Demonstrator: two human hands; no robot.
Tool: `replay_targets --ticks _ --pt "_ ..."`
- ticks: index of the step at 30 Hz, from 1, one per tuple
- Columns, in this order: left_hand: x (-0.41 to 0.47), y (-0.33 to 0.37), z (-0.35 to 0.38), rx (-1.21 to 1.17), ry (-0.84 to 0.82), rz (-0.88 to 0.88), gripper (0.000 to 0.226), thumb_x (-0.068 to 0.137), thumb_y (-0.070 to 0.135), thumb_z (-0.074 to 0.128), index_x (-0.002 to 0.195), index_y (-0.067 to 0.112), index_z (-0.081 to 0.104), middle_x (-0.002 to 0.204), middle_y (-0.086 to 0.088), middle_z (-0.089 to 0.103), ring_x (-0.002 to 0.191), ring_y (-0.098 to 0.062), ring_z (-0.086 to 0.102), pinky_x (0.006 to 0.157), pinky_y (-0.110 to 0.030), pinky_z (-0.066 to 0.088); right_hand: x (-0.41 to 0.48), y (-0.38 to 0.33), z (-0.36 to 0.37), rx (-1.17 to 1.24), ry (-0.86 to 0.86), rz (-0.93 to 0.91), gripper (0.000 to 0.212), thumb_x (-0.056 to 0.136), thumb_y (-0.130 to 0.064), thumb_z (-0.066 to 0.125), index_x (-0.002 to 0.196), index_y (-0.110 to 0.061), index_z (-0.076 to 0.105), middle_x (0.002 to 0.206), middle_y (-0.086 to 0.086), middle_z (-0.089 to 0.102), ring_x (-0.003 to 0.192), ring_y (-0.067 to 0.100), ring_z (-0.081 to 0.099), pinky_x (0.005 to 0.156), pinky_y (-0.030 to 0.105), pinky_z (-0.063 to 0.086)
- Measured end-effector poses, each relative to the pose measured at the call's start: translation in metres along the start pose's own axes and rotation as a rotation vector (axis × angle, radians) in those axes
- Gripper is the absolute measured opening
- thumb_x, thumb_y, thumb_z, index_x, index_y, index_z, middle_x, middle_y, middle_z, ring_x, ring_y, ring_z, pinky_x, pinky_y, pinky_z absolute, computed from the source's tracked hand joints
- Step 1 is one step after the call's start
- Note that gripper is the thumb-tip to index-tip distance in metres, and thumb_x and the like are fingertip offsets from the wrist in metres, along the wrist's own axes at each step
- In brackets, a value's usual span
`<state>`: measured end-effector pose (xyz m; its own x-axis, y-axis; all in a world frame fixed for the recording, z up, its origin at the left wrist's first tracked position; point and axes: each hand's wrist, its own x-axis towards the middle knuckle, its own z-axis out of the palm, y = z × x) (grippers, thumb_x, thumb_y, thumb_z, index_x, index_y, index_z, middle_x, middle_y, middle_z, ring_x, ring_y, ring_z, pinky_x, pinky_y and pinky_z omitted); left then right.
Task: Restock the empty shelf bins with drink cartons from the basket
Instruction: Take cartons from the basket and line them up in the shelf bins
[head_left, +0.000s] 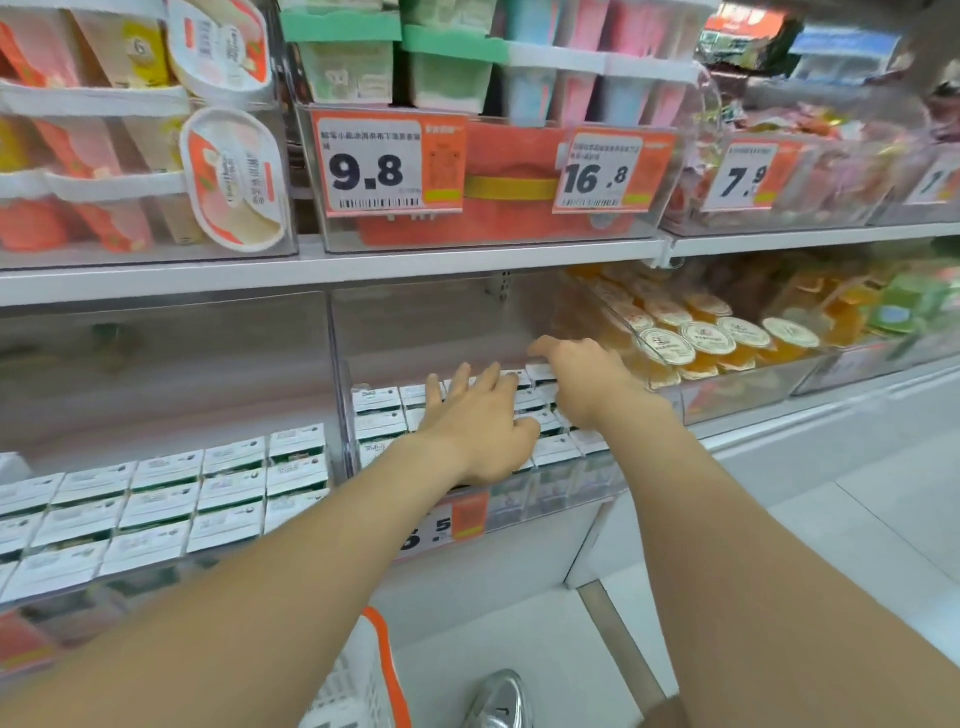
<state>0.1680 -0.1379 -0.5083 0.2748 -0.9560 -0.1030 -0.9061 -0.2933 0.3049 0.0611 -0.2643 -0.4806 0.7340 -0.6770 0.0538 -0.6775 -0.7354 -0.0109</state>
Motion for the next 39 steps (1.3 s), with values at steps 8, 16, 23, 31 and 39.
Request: replay_targets --ticks 8,16,23,31,39 --pt "-0.003 -0.013 -0.01 -0.088 0.004 0.038 0.06 0.1 0.032 0.044 0.158 0.018 0.035 0.167 -0.002 0.027 0.158 -0.031 0.013 0.126 -0.063 0.002 -0.01 -0.012 -0.002 0.035 -0.026 0.033 0.033 0.088 0.001 0.052 0.118 -0.009 0.06 0.116 0.012 0.061 0.113 0.038 0.057 0.09 0.044 0.047" --pt "-0.062 -0.021 -0.014 -0.328 0.341 0.14 0.057 0.09 -0.002 0.045 0.145 0.014 0.052 0.141 -0.009 0.062 0.131 -0.028 0.056 0.106 -0.041 0.048 -0.083 -0.07 -0.048 0.322 0.145 -0.058 0.024 0.086 -0.007 0.05 0.098 -0.012 0.07 0.096 0.012 0.067 0.09 0.033 0.063 0.076 0.042 0.057" --pt "-0.181 -0.051 0.008 -0.159 0.594 0.385 0.056 0.082 0.009 0.038 0.134 0.016 0.059 0.12 -0.003 0.068 0.104 -0.024 0.063 0.079 -0.038 0.055 -0.141 -0.149 -0.044 0.211 -0.69 -0.252 0.017 0.097 -0.012 0.054 0.102 -0.008 0.071 0.093 0.008 0.077 0.08 0.021 0.075 0.071 0.032 0.063" --pt "-0.284 -0.178 0.08 0.055 0.02 -0.143 0.024 0.094 0.018 0.046 0.108 0.031 0.061 0.094 0.007 0.067 0.084 -0.023 0.063 0.061 -0.035 0.045 -0.159 -0.256 0.053 0.08 -0.895 -0.516 0.031 0.099 -0.018 0.048 0.118 -0.002 0.066 0.111 0.02 0.074 0.097 0.034 0.073 0.084 0.046 0.061" --pt "-0.364 -0.294 0.201 -0.174 -0.327 -0.641 0.02 0.104 0.023 0.043 0.089 0.023 0.056 0.106 -0.002 0.068 0.071 -0.019 0.061 0.068 -0.035 0.054 -0.187 -0.314 0.181 -0.155 -0.865 -0.586 0.022 0.095 0.002 0.05 0.112 -0.007 0.061 0.085 0.003 0.044 0.07 0.023 0.053 0.057 0.035 0.044"
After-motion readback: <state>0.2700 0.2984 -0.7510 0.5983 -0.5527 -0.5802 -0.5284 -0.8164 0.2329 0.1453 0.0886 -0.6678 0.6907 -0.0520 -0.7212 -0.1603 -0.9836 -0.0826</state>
